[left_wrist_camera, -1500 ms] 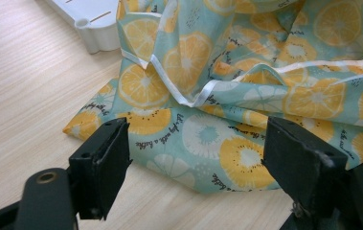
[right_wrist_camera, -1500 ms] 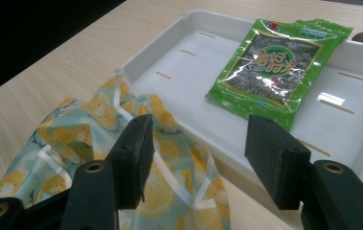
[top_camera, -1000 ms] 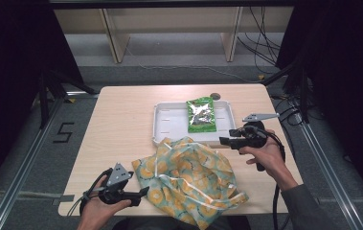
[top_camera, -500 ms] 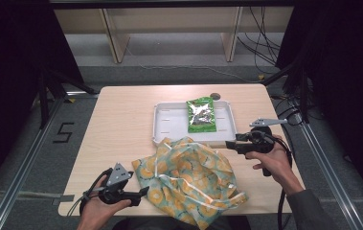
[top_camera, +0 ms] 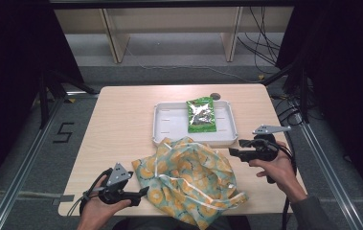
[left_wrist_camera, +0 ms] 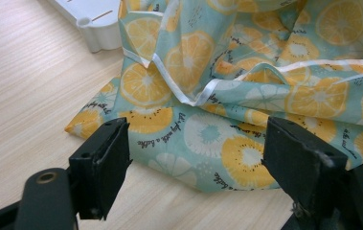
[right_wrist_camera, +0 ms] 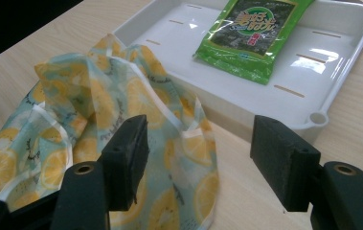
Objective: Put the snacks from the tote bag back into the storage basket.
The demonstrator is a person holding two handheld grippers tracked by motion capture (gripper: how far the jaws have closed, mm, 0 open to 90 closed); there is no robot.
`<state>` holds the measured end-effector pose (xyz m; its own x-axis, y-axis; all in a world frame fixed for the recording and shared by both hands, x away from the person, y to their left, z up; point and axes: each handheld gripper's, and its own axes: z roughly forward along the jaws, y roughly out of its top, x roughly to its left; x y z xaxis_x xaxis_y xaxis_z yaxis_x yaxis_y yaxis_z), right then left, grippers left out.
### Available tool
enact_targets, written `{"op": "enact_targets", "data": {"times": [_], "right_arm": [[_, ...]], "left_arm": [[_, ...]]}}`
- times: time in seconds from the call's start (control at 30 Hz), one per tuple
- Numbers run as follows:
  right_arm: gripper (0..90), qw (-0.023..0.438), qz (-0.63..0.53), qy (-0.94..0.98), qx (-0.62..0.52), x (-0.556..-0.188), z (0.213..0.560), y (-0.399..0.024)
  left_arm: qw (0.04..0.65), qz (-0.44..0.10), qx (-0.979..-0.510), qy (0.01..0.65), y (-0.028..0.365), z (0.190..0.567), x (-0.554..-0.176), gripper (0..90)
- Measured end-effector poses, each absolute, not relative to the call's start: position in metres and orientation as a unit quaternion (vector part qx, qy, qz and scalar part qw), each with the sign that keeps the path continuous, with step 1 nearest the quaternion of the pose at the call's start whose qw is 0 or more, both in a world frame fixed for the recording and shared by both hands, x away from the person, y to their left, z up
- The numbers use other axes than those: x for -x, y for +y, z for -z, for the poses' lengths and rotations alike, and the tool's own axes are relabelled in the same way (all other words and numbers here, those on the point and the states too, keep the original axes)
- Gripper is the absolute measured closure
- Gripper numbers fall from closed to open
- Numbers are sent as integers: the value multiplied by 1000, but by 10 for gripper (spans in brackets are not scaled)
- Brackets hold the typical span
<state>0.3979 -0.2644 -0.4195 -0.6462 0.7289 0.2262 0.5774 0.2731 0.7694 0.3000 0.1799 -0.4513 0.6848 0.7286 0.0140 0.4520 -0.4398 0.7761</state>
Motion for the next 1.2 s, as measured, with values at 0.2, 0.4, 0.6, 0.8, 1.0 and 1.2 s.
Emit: {"op": "enact_targets", "data": {"times": [0.2,0.4,0.6,0.8,1.0,1.2], "right_arm": [[384,100,-443,793,-406,-386,419,-271],[377,98,-441,795,-405,-369,424,-277],[372,81,-422,803,-413,-354,432,-277],[363,79,-412,812,-406,-346,436,-282],[359,68,-409,807,-420,-334,439,-286],[353,89,-398,818,-405,-326,443,-289]], "left_arm": [[391,-172,-826,369,179,451,-298,239],[395,-170,-824,368,179,452,-298,239],[394,-173,-827,362,179,452,-299,239],[394,-172,-826,363,179,452,-299,239],[396,-166,-822,374,178,452,-298,239],[396,-166,-822,374,178,453,-298,239]]}}
